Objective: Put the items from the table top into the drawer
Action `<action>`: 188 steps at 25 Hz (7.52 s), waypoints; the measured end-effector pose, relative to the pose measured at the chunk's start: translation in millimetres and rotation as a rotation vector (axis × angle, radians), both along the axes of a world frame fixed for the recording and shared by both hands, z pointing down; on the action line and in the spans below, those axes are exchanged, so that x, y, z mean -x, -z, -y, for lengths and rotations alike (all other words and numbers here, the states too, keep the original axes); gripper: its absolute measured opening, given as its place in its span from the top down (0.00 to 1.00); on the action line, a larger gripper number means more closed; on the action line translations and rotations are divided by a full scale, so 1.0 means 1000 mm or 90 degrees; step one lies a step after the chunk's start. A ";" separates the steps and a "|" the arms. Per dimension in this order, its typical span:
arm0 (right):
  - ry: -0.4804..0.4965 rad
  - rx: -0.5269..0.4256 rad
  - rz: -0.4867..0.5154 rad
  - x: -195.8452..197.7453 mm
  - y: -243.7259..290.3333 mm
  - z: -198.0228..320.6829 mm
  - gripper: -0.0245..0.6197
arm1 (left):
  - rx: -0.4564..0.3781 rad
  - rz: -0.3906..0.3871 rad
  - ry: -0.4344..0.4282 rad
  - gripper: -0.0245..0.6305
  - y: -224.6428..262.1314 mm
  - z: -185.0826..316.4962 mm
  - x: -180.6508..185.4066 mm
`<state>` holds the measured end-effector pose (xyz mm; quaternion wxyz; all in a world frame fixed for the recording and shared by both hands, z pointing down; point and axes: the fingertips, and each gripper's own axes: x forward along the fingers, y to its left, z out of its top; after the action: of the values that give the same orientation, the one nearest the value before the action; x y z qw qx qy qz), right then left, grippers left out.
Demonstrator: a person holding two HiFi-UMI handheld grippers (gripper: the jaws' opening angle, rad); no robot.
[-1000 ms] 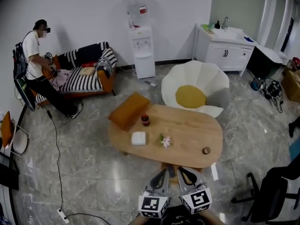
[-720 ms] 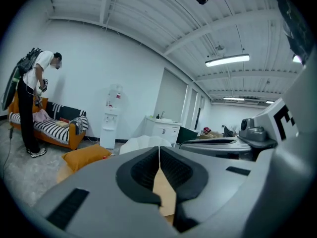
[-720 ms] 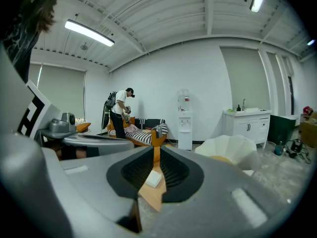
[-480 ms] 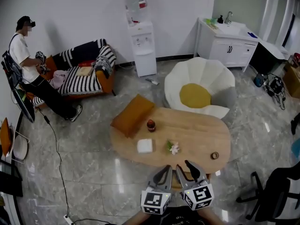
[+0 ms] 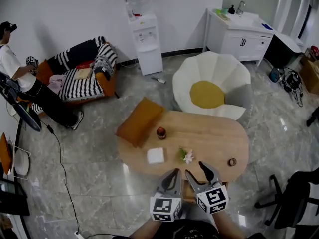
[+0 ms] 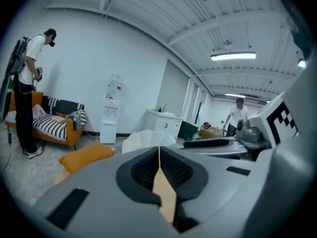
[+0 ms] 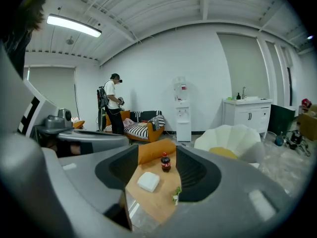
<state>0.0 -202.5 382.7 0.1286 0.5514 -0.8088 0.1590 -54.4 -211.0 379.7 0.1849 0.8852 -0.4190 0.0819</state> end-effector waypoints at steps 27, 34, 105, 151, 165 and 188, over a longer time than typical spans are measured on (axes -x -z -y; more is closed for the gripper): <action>0.052 0.105 -0.043 -0.013 -0.147 0.081 0.60 | 0.056 0.046 0.053 0.94 -0.140 0.094 -0.014; 0.044 0.125 -0.048 -0.017 -0.205 0.092 0.60 | 0.080 0.049 0.068 0.94 -0.188 0.104 -0.009; -0.062 0.206 -0.152 -0.072 -0.247 0.021 0.92 | 0.170 0.061 -0.105 0.94 -0.241 0.026 -0.081; 0.173 0.265 -0.150 -0.115 -0.349 -0.190 0.92 | 0.209 0.097 -0.023 0.94 -0.314 -0.139 -0.137; 0.202 0.311 -0.159 -0.113 -0.413 -0.192 0.92 | 0.199 0.116 -0.003 0.94 -0.326 -0.129 -0.124; 0.171 0.325 -0.183 -0.123 -0.467 -0.158 0.91 | 0.209 0.125 0.058 0.94 -0.352 -0.115 -0.104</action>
<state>123.3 -44.2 849.4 0.3958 0.4066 -0.7816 0.2590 49.4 -95.5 731.9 0.2887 0.8112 -0.4553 0.2265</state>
